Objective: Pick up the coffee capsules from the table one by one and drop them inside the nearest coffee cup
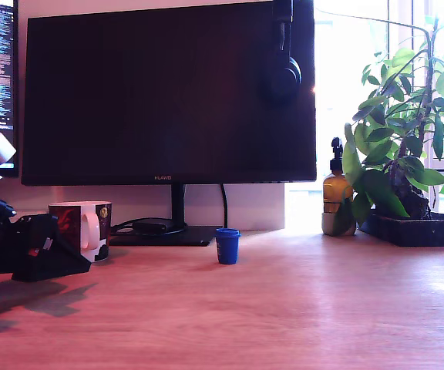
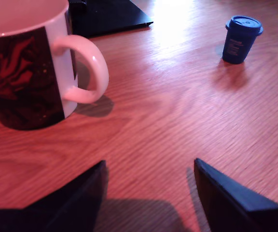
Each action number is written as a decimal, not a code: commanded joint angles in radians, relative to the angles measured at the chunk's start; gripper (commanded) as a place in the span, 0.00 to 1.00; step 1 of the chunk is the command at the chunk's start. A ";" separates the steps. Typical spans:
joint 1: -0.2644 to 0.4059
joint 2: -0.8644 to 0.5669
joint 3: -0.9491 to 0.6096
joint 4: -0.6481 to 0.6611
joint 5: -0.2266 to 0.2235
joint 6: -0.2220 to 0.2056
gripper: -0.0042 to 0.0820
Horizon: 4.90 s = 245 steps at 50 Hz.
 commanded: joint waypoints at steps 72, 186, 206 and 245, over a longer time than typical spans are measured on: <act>-0.193 -0.152 0.031 -0.144 0.026 -0.016 0.62; -0.325 -0.154 0.350 -0.588 -0.095 0.005 0.77; -0.325 -0.150 0.350 -0.525 -0.125 0.043 0.77; -0.325 0.083 0.503 -0.418 -0.082 0.038 0.77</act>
